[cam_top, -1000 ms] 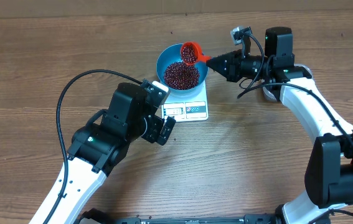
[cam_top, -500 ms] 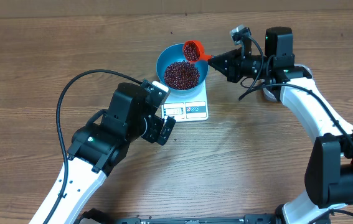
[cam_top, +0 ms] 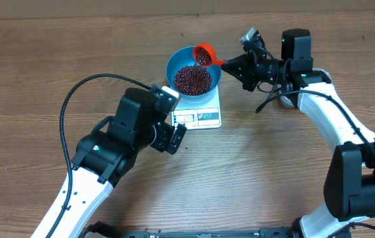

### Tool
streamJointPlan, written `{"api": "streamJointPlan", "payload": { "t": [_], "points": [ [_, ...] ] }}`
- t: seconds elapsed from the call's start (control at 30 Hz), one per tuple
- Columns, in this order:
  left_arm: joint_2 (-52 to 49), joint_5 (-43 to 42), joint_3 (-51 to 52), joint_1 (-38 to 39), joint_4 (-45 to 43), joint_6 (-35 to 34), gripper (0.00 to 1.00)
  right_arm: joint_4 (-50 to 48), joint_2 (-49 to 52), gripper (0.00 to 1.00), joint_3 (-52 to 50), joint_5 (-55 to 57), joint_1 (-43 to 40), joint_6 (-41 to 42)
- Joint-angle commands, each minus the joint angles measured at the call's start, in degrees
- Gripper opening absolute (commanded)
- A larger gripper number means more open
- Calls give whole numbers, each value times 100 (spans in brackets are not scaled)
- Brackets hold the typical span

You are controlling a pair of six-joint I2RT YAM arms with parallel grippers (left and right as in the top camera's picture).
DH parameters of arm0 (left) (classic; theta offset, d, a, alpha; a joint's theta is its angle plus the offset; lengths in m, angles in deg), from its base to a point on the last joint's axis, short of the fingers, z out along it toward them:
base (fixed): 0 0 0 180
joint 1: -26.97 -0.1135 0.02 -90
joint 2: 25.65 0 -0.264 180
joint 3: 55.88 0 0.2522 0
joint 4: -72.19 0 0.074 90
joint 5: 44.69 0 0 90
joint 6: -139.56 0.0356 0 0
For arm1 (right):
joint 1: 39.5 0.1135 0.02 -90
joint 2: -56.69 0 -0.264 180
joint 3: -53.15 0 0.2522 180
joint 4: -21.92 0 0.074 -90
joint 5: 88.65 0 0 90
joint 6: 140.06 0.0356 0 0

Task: Scoop item into bowl and weigh 150g on scale
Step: 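Tilt the red scoop with the right gripper to pour beans into bowl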

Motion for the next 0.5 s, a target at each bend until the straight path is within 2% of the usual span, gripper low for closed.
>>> {"api": "streamJointPlan", "payload": {
  "t": [0.0,0.47],
  "points": [
    [-39,-87,-136,15,0,-55,100,-20,11,4,13,-20,17,-595],
    [-39,-87,-136,15,0,-55,99,-24,11,4,13,236,17,-741]
  ]
}}
